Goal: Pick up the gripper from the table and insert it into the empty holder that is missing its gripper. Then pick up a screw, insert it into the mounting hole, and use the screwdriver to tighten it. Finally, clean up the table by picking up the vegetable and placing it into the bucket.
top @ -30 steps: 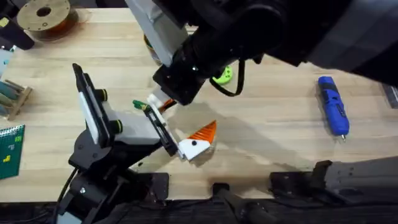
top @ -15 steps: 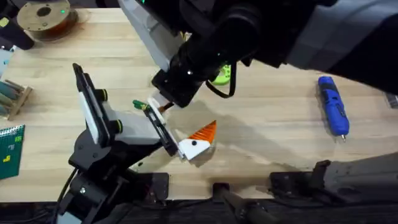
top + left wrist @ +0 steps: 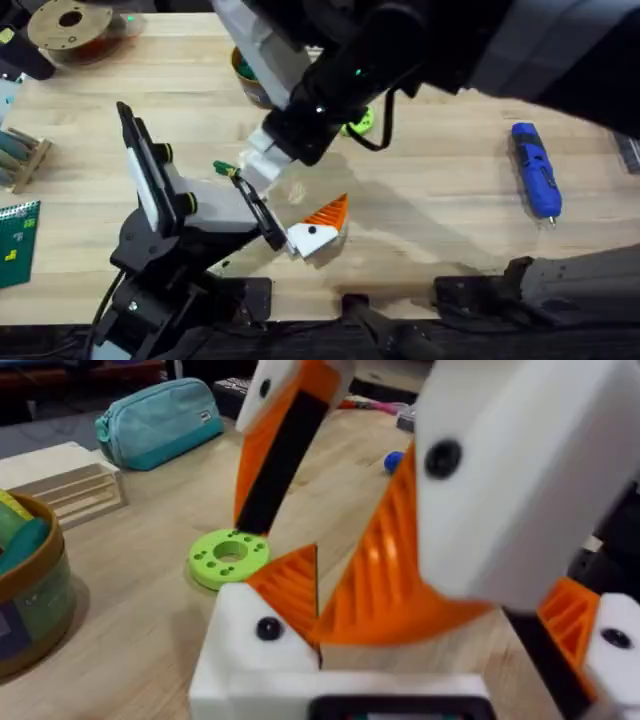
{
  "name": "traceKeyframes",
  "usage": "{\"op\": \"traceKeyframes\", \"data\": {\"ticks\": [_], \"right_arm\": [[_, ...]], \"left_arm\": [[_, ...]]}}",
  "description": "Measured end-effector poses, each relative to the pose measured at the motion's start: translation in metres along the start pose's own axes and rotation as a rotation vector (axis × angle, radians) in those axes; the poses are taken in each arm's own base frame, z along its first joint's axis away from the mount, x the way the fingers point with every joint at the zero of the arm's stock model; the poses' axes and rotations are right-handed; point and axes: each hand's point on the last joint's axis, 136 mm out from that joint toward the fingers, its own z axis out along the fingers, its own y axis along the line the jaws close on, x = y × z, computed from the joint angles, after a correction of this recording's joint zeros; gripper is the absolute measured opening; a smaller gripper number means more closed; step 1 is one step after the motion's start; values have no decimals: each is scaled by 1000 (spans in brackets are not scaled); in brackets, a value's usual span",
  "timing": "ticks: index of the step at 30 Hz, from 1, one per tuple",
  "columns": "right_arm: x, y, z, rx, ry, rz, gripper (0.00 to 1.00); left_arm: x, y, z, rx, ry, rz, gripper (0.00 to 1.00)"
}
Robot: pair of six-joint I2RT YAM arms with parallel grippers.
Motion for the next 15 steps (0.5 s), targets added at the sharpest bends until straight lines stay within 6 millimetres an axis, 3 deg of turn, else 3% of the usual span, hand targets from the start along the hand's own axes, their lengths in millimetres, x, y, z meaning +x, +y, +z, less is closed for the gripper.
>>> {"op": "traceKeyframes", "data": {"ticks": [4,5,9,15], "right_arm": [[7,-17,-13,16,8,49,898],[11,-31,-29,17,-5,94,898],[15,-44,-48,-4,-54,146,898],[56,-49,-55,-84,-66,222,901]], "left_arm": [[0,0,0,0,0,0,987],[0,0,0,0,0,0,987],[0,0,0,0,0,0,987],[0,0,0,0,0,0,987]]}}
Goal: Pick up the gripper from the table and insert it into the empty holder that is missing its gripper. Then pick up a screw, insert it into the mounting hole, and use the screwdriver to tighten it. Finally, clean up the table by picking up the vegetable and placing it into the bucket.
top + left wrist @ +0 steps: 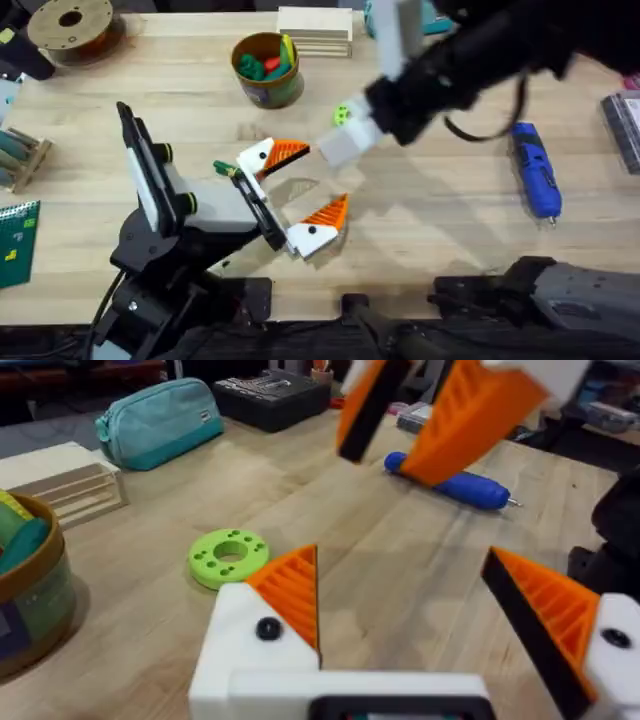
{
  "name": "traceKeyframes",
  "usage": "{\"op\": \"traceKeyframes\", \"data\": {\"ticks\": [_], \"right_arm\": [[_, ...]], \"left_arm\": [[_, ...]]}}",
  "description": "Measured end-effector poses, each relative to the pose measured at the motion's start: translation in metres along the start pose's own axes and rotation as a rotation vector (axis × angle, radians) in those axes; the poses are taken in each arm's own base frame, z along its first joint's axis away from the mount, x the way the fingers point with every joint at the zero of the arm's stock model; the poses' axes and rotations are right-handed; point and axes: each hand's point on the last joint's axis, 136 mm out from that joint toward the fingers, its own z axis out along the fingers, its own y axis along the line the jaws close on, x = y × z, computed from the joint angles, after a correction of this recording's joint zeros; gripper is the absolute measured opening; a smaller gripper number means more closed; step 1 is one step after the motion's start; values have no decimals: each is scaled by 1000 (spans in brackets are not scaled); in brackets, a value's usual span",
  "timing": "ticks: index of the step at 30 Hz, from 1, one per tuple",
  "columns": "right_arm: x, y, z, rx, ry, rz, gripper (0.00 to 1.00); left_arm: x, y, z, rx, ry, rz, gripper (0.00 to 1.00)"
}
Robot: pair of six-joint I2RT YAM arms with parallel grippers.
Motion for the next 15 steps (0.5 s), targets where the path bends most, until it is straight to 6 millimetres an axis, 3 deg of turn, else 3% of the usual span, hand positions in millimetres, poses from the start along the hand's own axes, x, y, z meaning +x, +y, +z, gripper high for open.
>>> {"op": "traceKeyframes", "data": {"ticks": [2,9,12,14,15], "right_arm": [[12,-1,-8,-25,-17,13,901],[49,22,-56,-125,-151,-55,901],[65,32,-68,-168,-198,-77,901],[75,35,-70,-190,-209,-79,901],[81,37,-70,-201,-207,-78,901]], "left_arm": [[0,0,0,0,0,0,987],[0,0,0,0,0,2,742],[0,0,0,0,0,3,555],[0,0,0,1,0,3,355],[0,0,0,0,0,3,181]]}}
